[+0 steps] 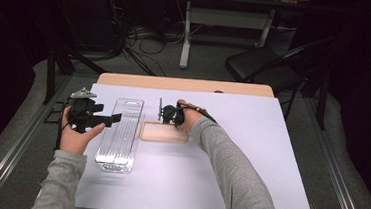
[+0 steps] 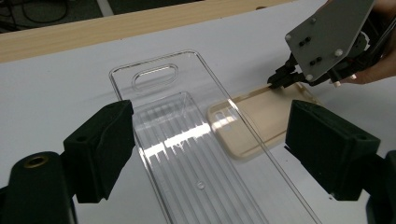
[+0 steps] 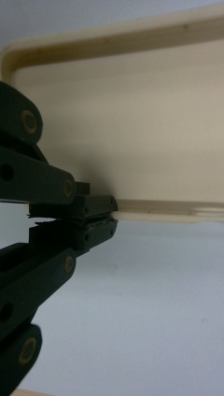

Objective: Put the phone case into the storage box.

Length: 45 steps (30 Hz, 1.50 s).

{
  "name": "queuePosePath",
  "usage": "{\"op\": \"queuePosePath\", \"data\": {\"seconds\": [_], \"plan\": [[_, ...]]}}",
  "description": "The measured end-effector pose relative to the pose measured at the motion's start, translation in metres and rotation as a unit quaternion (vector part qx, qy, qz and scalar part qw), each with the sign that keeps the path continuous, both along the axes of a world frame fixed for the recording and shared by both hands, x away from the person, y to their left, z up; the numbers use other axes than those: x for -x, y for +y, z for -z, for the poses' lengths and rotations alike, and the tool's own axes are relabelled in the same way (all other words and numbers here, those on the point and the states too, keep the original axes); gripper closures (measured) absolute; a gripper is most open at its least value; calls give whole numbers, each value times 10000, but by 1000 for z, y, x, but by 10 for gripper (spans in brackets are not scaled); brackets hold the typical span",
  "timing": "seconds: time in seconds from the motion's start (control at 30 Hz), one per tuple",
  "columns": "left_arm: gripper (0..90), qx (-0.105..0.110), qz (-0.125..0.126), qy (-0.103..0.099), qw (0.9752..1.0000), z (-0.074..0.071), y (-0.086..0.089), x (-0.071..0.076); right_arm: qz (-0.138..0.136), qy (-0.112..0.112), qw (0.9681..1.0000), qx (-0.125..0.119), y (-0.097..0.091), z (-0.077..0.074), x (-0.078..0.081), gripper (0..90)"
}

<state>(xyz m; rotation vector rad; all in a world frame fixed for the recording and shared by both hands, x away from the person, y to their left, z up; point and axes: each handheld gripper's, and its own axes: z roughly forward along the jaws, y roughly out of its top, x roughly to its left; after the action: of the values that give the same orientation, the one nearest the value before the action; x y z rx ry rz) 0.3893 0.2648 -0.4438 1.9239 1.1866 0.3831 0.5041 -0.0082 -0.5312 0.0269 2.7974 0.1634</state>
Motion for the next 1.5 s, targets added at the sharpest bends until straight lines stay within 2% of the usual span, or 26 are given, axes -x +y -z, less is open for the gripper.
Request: {"op": "queuePosePath", "data": {"seconds": [0.83, 0.9, 0.97, 1.1, 1.13, 1.27, 1.5], "plan": [[159, -4, -16, -2, 10000, 1, 0, -1, 11, 21, 10000, -34, -1, -2, 0, 883], [159, -6, -9, 8, 10000, 1, 0, 0, -80, 11, 10000, -32, -1, -2, -1, 883], [159, 0, -14, 3, 10000, 1, 0, 0, -15, 12, 10000, -57, -2, -3, 1, 883], [159, 7, -20, 0, 10000, 1, 0, 0, -76, 22, 10000, -46, -2, -5, 1, 884], [159, 7, -20, 0, 10000, 1, 0, 0, -5, 25, 10000, -41, -2, -6, 2, 884], [159, 3, -17, 2, 10000, 1, 0, 0, -72, -19, 9999, -78, -3, -7, 2, 885], [159, -8, -15, 6, 10000, 1, 0, 0, -31, 30, 10000, -85, -4, -9, 3, 885]]}}
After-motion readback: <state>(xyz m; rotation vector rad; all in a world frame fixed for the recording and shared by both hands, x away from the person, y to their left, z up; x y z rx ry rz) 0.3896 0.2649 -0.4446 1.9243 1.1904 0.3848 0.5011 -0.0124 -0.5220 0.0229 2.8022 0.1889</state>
